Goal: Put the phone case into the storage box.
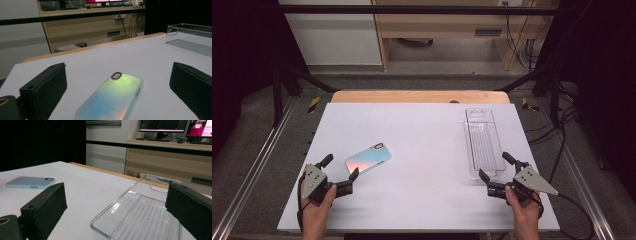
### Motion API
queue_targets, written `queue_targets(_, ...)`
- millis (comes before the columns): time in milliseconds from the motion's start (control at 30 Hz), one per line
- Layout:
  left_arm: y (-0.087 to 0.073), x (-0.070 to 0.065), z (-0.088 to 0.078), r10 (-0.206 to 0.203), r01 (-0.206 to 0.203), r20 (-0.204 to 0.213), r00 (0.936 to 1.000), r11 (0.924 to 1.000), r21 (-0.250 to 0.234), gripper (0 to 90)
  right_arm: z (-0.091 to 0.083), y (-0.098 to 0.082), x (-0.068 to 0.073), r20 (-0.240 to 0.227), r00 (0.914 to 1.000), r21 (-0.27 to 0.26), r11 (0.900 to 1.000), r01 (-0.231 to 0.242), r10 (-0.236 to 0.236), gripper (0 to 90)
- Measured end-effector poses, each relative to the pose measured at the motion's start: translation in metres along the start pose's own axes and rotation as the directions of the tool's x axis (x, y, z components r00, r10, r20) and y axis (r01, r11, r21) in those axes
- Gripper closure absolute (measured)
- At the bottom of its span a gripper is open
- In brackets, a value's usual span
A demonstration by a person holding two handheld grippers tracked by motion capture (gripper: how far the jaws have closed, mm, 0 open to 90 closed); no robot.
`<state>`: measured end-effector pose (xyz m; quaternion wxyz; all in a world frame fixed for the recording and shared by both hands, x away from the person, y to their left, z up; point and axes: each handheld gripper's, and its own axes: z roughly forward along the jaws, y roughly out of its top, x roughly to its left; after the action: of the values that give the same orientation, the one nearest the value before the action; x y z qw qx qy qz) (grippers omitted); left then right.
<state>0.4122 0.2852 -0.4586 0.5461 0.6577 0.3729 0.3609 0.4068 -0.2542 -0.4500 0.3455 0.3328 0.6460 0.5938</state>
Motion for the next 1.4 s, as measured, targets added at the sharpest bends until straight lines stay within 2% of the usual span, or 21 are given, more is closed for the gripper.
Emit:
queue_targets(133,0.003,-0.001,0.003,0.013,-0.014,0.02,0.9997,0.9996,0.024,0.9,0.001,0.0,0.002,0.0,0.9999,0.006,1.0,0.017,-0.017,3.6)
queue_targets(200,0.003,-0.002,0.004,0.006,-0.007,0.025,0.9997,0.9992,0.04,1.2,0.001,0.0,0.002,-0.002,0.9997,0.006,1.0,0.023,-0.023,3.6)
queue_targets(267,0.003,-0.005,0.006,0.003,-0.005,0.04,0.9992,0.999,0.045,1.2,0.002,0.0,0.004,-0.005,0.9999,0.011,1.0,0.016,-0.016,3.5)
queue_targets(400,0.004,-0.01,0.01,0.012,-0.016,0.059,0.9982,0.9983,0.056,1.2,0.003,0.0,0.007,-0.009,0.9988,0.014,0.999,0.048,-0.048,3.5)
queue_targets(567,0.009,-0.014,0.015,0.025,-0.031,0.076,0.9968,0.9969,0.073,1.1,0.003,0.0,0.007,-0.004,0.9988,0.018,0.999,0.049,-0.049,3.5)
queue_targets(667,0.009,-0.014,0.022,0.063,-0.072,0.075,0.9952,0.9895,0.125,1.7,0.002,0.0,0.007,-0.004,0.9985,0.017,0.998,0.055,-0.055,3.5)
queue_targets(833,0.01,-0.014,0.034,0.058,-0.075,0.097,0.9936,0.9798,0.186,2.4,0.002,0.001,0.006,0.0,0.9985,0.016,0.998,0.055,-0.055,3.5)
queue_targets(933,0.017,-0.016,0.04,0.088,-0.108,0.103,0.9908,0.9714,0.212,3.1,0.001,0.001,0.006,0.004,0.9983,0.01,0.998,0.058,-0.058,3.5)
queue_targets(967,0.017,-0.016,0.04,0.088,-0.108,0.103,0.9908,0.9714,0.212,3.5,0.001,0.001,0.006,0.004,0.9983,0.01,0.998,0.058,-0.058,3.5)
queue_targets(1000,0.022,-0.017,0.044,0.095,-0.116,0.101,0.9904,0.9654,0.233,3.9,0.0,0.001,0.005,0.011,0.9985,0.013,0.998,0.054,-0.054,3.5)
queue_targets(1200,0.031,-0.019,0.052,0.099,-0.123,0.101,0.9899,0.9565,0.265,4.4,-0.001,0.0,0.002,0.026,0.9987,0.015,0.999,0.044,-0.044,3.5)
queue_targets(1333,0.035,-0.018,0.065,0.129,-0.15,0.092,0.9874,0.9474,0.283,4.7,-0.003,0.001,0.001,0.036,0.9982,0.014,0.999,0.047,-0.047,3.5)
queue_targets(1400,0.039,-0.016,0.071,0.109,-0.128,0.081,0.9907,0.9491,0.288,4.8,-0.003,0.001,0.0,0.044,0.9982,0.007,0.999,0.039,-0.04,3.5)
